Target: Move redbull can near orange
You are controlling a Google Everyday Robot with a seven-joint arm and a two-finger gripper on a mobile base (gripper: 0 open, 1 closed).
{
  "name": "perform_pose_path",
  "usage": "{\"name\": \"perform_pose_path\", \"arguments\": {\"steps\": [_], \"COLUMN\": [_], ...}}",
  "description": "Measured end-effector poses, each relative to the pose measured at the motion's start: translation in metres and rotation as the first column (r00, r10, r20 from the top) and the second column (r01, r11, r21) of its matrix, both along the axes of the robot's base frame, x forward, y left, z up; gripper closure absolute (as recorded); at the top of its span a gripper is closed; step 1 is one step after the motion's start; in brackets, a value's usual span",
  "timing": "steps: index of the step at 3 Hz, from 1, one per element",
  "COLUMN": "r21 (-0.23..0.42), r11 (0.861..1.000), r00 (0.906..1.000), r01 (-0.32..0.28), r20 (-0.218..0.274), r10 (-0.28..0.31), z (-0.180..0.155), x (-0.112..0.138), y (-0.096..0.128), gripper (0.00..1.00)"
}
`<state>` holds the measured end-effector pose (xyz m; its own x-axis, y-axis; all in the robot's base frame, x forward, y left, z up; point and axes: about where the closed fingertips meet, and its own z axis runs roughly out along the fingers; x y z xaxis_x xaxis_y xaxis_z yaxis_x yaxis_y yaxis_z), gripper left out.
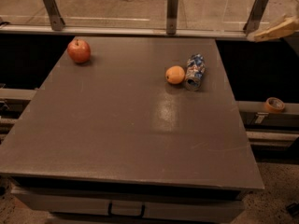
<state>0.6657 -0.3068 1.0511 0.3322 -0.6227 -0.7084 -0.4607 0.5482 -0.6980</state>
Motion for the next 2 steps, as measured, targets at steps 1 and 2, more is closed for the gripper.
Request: {"name": "perform_pose_path", "arguments": {"steps": [1, 2], "r21": [-0.135, -0.185], "r11": [0.974, 0.932], "r00": [0.9772, 0.9230], "r01": [0.181, 0.311], "r20": [0.137, 0.292], "r10": [-0.162, -0.250], "z": [0.100, 0.191], "x": [-0.035, -0.059], "y": [-0.020, -0.021], "gripper": [0.00, 0.00]}}
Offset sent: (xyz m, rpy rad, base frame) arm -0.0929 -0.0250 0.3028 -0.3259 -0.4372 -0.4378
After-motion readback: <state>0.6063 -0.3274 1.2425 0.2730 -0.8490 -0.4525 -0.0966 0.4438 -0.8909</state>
